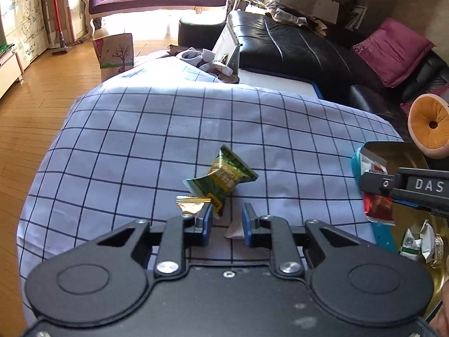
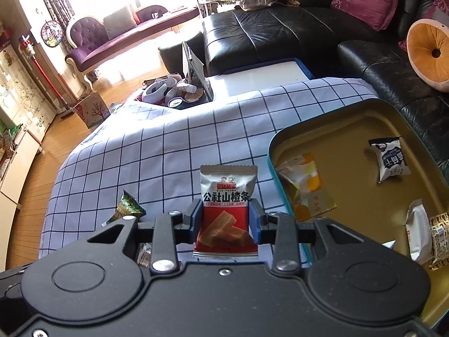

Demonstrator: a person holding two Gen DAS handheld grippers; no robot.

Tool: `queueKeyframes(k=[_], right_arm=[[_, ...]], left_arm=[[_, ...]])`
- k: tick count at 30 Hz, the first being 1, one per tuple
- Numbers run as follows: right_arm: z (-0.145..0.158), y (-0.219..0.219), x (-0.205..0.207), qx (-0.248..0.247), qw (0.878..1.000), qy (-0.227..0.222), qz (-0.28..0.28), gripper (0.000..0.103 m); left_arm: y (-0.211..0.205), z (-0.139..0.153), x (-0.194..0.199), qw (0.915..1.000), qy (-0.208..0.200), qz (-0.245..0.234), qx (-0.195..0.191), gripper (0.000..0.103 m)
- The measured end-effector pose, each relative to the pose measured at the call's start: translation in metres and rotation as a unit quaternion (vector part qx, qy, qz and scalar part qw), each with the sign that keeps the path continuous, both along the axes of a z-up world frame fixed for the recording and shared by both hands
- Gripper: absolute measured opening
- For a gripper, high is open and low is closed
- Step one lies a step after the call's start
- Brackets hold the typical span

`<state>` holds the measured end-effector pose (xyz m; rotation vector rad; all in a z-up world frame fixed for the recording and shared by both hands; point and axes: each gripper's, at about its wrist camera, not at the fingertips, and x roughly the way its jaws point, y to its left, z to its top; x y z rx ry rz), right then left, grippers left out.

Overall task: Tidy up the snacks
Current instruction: 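Lift the gold candy with the left gripper while the right carries the red packet toward the tin, then carry the gold candy and red packet over the teal tin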

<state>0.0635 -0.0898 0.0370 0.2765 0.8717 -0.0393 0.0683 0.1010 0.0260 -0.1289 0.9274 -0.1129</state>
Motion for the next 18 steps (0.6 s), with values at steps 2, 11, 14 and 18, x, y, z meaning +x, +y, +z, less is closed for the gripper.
queueKeyframes(k=[2,11,14,18], right_arm=[[0.003,-0.007,-0.002,0.007,1.0,-0.003,-0.008,0.044],[0.015,-0.051,-0.014,0.002,0.998,-0.015,-0.063,0.044],[0.016,-0.069,-0.018,0.011,0.996,-0.017,-0.081,0.044],[0.014,-0.091,-0.022,0.038,0.994,-0.012,-0.104,0.044]], left_arm=[[-0.01,0.009,-0.005,0.9999,-0.012,-0.012,0.001,0.021],[-0.064,0.04,-0.023,0.9957,-0.052,-0.077,0.0,0.021],[-0.083,0.047,-0.026,0.9934,-0.057,-0.099,-0.002,0.021],[-0.089,0.053,-0.033,0.9913,-0.073,-0.11,0.002,0.023]])
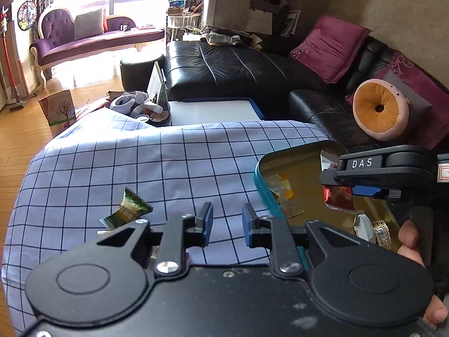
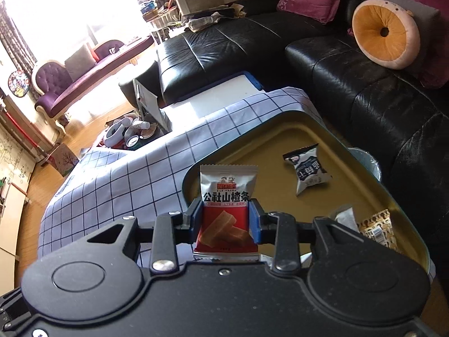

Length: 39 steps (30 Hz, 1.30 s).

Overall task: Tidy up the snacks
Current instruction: 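Carry the gold candy and red packet over the teal tin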

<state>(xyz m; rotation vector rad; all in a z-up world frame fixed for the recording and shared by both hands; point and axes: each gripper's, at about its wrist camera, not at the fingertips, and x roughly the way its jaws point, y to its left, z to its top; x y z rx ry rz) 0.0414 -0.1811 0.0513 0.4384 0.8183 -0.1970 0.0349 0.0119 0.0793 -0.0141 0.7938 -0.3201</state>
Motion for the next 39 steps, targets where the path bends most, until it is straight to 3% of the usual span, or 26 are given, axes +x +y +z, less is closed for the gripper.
queueKeyframes(k=[2,5,9,13,16,28,39], right_arm=[[-0.001,-0.005,0.0,0.006,1.0,0.001,0.0,0.044],[-0.002,-0.005,0.0,0.0,1.0,0.002,-0.002,0.044],[-0.002,0.0,0.0,-0.008,1.0,0.003,0.003,0.044],[-0.005,0.004,0.002,-0.012,1.0,0.008,0.007,0.044],[-0.007,0.008,0.004,-0.014,1.0,0.012,0.012,0.044],[-0.011,0.026,0.009,-0.021,0.999,0.018,0.031,0.044],[-0.011,0.044,0.012,-0.028,0.998,0.019,0.045,0.044]], left_arm=[[0.006,-0.002,0.001,0.9999,0.002,0.012,0.007,0.029],[0.02,-0.012,0.011,0.9979,0.008,0.058,0.028,0.046],[0.04,-0.032,0.029,0.9919,0.028,0.108,0.06,0.046],[0.059,-0.051,0.043,0.99,0.062,0.117,0.048,0.046],[0.066,-0.061,0.047,0.9876,0.067,0.129,0.06,0.046],[0.08,-0.079,0.053,0.9848,0.092,0.135,0.059,0.046],[0.08,-0.085,0.052,0.9835,0.09,0.134,0.083,0.048]])
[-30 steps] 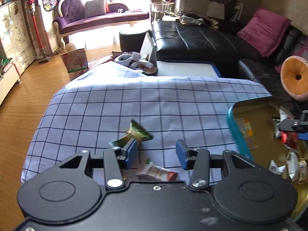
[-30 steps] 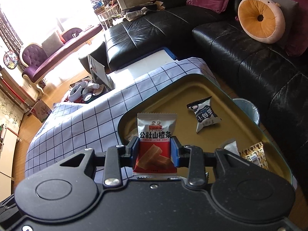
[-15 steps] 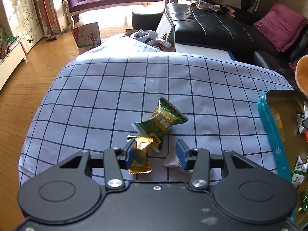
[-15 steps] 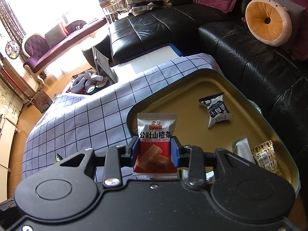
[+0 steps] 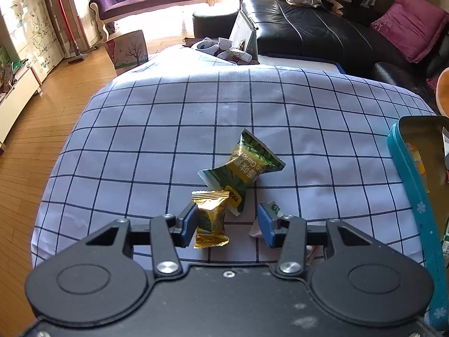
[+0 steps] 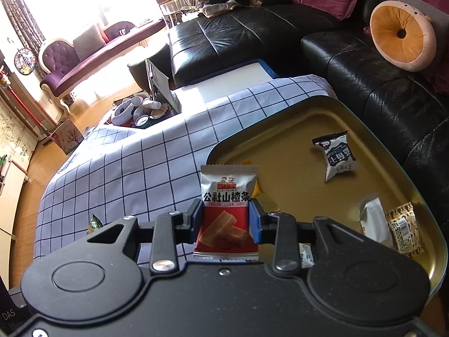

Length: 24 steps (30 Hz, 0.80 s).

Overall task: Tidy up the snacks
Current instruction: 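Carry the gold candy and red packet over the teal tin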

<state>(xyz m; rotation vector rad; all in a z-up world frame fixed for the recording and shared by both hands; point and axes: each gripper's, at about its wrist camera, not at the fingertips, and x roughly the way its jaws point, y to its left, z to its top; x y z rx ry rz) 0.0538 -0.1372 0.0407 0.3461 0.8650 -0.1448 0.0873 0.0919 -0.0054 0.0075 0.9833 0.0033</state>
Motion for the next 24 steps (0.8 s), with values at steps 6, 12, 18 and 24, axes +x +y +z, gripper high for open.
queueKeyframes(k=[6,12,18,24], right_arm=[[0.0,0.008,0.002,-0.003,1.0,-0.001,0.007,0.044],[-0.001,0.014,0.004,-0.005,1.0,0.0,0.015,0.044],[0.0,0.012,0.003,0.003,1.0,0.0,0.017,0.044],[0.002,0.008,0.002,0.006,1.0,-0.001,0.009,0.044]], left_arm=[[0.016,-0.008,0.006,0.9996,0.016,0.02,-0.01,0.048],[0.021,-0.012,0.01,0.9991,0.021,0.018,-0.033,0.034],[0.018,-0.01,0.008,0.9989,0.012,0.02,-0.039,0.016],[0.012,0.016,-0.004,0.9983,-0.018,0.017,-0.053,0.016]])
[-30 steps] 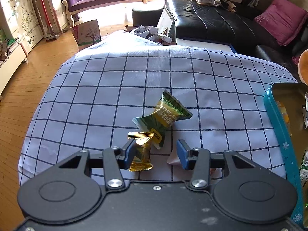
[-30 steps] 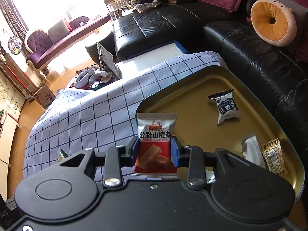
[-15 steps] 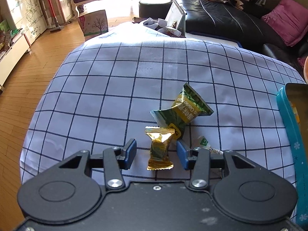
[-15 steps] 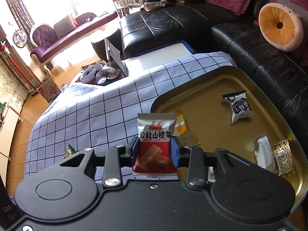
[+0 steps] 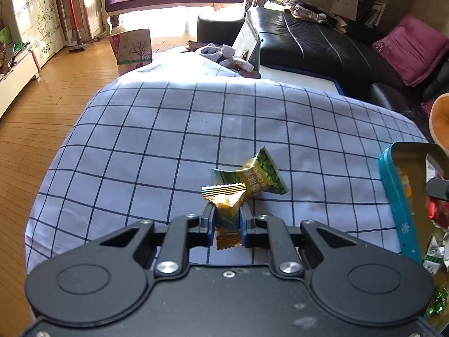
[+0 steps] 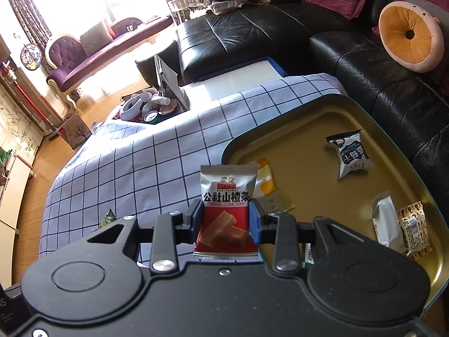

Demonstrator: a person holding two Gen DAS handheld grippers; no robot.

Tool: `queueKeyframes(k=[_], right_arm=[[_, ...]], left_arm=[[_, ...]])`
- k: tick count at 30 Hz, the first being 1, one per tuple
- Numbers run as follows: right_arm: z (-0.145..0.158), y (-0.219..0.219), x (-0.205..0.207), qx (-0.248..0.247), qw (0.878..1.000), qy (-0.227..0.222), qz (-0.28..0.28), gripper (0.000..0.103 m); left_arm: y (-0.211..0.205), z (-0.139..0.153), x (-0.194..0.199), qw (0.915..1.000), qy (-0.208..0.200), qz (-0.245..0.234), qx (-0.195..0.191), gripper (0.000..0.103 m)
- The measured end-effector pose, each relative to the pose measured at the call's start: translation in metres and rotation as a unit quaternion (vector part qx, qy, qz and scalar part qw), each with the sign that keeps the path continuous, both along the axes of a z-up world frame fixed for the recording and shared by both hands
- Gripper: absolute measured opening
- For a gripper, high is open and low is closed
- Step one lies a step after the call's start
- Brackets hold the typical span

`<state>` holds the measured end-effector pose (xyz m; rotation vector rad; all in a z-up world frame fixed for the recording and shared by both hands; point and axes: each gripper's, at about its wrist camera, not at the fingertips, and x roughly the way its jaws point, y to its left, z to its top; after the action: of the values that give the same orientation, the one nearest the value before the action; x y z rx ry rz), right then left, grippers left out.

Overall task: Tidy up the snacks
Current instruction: 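Carry the gold candy and red packet over the teal tin, then open both grippers to drop the gold candy and red packet into the tin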

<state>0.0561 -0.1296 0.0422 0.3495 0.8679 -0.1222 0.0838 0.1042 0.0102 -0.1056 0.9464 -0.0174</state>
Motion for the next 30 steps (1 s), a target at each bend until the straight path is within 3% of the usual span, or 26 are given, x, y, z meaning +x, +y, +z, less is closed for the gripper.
queueKeyframes(k=[13,22,30], right_arm=[[0.015,-0.037,-0.014,0.017,0.999,-0.024,-0.04,0.044],[0.013,-0.092,-0.026,0.028,0.994,-0.015,-0.109,0.044],[0.009,-0.123,-0.035,0.019,0.989,-0.007,-0.15,0.044]], left_arm=[[-0.063,0.039,-0.027,0.9951,-0.047,-0.087,-0.002,0.016],[-0.126,0.049,-0.025,0.9871,-0.052,-0.152,0.001,0.016],[-0.195,0.054,0.002,0.9767,-0.032,-0.211,-0.02,0.016]])
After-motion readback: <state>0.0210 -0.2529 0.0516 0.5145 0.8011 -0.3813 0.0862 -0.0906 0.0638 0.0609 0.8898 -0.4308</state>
